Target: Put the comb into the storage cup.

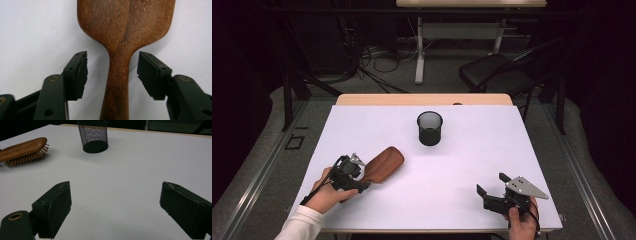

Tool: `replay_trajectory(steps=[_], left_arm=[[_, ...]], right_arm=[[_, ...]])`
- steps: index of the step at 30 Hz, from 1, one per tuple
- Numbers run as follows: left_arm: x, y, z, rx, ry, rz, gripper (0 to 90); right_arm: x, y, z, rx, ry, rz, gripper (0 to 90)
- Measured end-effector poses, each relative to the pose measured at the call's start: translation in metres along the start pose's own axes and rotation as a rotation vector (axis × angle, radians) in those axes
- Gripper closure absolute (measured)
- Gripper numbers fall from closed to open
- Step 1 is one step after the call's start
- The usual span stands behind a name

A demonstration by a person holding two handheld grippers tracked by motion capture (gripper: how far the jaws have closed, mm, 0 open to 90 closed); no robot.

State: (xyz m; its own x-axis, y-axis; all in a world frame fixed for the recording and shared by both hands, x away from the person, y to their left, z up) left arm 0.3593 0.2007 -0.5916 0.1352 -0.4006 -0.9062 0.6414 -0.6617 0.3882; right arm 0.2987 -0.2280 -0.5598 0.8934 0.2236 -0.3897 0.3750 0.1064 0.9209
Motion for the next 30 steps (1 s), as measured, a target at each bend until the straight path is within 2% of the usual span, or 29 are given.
replay_trajectory(steps=[2, 5, 15, 19, 23, 30], left_arm=[[0.0017, -0.0003, 0.0011, -0.005, -0.007, -0.008, 49.2], [0.0041, -0.0006, 0.0021, -0.012, -0.003, -0.023, 51.7], [0.0078, 0.0038, 0.0023, 0.004, -0.002, -0.036, 54.5], [0.0080, 0.0055, 0.0035, 0.016, -0.023, -0.040, 59.2], [0.0091, 0.0060, 0.0049, 0.008, -0.034, -0.051, 61.3], [0.0077, 0.0058, 0.0036, 0.003, -0.030, -0.067, 66.9]], right_arm=[[0.0000, 0.0000, -0.0002, 0.001, 0.001, 0.000, 10.3], [0.0002, -0.0001, -0.0003, 0.003, 0.001, -0.001, 10.4], [0.0002, -0.0002, 0.0000, 0.002, 0.001, -0.002, 10.5], [0.0001, -0.0002, -0.0005, 0.002, 0.003, -0.003, 10.6], [0.0001, -0.0004, -0.0004, 0.002, 0.003, -0.005, 10.7], [0.0001, -0.0007, -0.0005, -0.003, 0.005, -0.008, 11.0]])
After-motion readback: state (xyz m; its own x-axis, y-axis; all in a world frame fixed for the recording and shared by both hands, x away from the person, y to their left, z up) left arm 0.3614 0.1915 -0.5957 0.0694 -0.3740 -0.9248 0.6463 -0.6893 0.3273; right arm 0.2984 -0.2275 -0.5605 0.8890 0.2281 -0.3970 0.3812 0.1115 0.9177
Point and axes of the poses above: each handheld gripper's, and its own axes: x roughly forward along the jaws, y roughly out of its top, z roughly to its right, the point moved 7 cm from there along x, roughly forward along the jaws, and after that the axes turned 12 degrees about -y, right-handed, at the moved point
